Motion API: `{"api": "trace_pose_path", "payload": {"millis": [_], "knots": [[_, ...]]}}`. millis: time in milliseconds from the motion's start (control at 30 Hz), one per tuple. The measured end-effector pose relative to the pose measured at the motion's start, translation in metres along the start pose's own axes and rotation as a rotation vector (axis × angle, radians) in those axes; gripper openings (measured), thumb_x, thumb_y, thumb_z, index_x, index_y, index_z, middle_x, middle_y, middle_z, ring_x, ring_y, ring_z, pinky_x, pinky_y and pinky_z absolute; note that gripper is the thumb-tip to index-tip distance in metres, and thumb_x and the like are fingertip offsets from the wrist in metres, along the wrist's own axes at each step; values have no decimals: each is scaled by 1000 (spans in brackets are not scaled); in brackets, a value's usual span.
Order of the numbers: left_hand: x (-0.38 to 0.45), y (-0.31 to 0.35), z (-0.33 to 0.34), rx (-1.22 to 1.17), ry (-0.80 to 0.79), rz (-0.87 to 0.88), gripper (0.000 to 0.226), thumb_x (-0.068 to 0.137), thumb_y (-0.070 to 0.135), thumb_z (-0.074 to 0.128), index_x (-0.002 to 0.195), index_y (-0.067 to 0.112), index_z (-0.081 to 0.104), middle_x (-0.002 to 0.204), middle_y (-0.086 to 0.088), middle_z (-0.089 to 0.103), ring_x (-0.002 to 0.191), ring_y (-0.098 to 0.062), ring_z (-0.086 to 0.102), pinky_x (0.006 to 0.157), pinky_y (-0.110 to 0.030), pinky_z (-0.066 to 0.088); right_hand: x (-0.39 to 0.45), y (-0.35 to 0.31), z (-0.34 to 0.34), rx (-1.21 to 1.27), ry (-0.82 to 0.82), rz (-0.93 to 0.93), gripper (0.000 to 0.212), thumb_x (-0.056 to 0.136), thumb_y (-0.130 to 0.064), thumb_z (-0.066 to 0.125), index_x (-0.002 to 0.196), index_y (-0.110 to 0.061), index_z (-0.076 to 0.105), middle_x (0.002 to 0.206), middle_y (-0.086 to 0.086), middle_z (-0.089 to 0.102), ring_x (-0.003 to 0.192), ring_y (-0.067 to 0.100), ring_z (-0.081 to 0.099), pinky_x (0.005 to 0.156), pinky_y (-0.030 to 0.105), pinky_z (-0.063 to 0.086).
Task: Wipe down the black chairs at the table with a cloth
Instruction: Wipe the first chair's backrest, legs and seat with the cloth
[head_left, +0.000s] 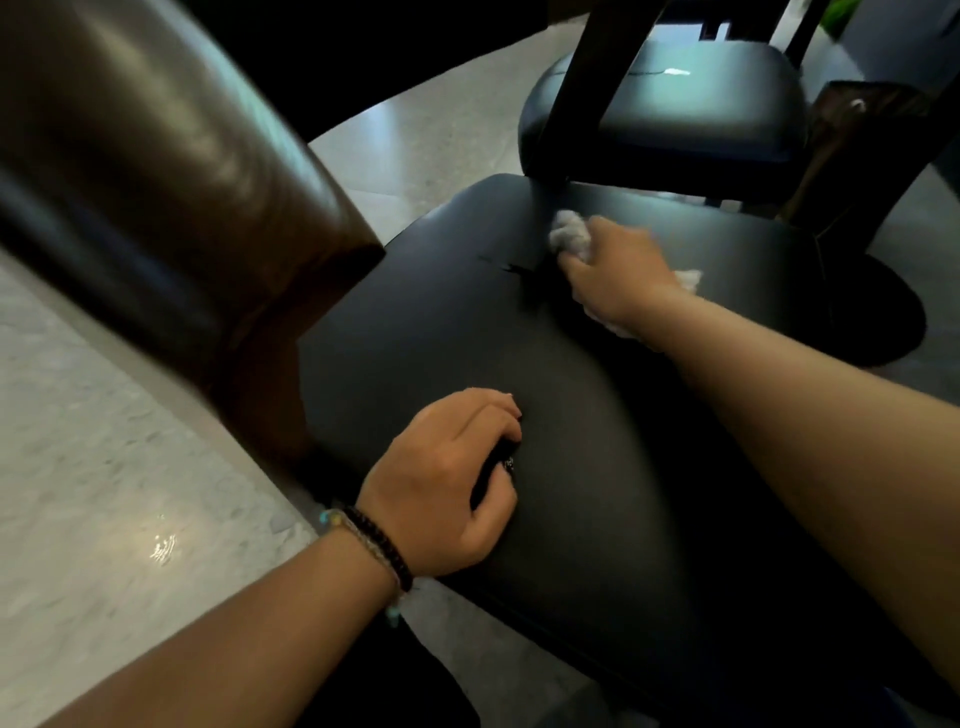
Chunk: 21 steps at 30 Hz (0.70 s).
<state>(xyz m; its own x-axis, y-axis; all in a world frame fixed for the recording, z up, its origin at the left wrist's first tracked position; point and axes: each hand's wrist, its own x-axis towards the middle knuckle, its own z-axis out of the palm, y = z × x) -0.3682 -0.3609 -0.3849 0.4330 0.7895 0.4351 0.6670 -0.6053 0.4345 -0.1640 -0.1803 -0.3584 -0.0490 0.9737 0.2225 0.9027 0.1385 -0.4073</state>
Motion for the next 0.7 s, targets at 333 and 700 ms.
{"api": "trace_pose_path", "payload": {"millis": [333, 700], "knots": [[-4, 3, 3, 17, 61, -42, 32, 78, 16, 49, 102, 4, 66, 117, -8, 63, 113, -19, 57, 97, -38, 45, 19, -13, -3, -91, -101, -398, 25, 92, -27, 54, 105, -7, 60, 106, 23, 66, 99, 43, 61, 78, 39, 44], [-1, 0, 3, 40, 35, -67, 33, 76, 17, 47, 100, 6, 67, 117, -6, 63, 112, -17, 57, 100, -33, 41, -19, -76, 33, 131, -346, -591, 14, 93, -36, 57, 93, -25, 48, 85, -1, 57, 78, 21, 55, 67, 29, 33]]}}
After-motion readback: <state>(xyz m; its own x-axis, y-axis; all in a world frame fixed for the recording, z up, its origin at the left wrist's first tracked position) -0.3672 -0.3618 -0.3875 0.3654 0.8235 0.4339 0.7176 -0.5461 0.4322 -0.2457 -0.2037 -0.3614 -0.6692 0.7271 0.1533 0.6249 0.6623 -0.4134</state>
